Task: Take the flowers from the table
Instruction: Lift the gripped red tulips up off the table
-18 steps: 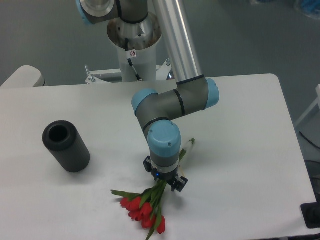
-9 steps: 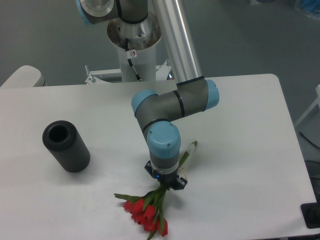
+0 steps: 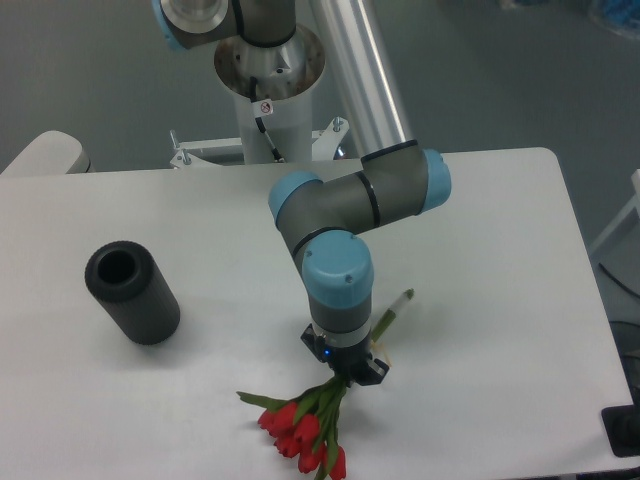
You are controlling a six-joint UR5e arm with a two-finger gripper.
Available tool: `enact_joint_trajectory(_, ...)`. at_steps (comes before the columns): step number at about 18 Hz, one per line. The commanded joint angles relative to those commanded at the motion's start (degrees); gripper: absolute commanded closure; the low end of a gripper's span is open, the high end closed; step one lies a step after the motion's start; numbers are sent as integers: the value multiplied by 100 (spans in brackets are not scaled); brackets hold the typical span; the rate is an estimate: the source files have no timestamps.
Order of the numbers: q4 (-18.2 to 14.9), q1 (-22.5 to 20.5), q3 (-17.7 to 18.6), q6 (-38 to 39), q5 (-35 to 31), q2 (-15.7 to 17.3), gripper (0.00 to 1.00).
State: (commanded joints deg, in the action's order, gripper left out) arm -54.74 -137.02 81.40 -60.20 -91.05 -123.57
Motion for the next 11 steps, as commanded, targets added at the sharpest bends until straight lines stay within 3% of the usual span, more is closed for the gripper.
enact_joint_trajectory(3, -475, -123, -299, -342, 0, -9, 89)
enact_joint_trajectory(6, -1046, -325, -668, -729, 0, -9, 89)
enact_joint_trajectory(11, -1626, -510, -1213, -1089, 9, -184, 89)
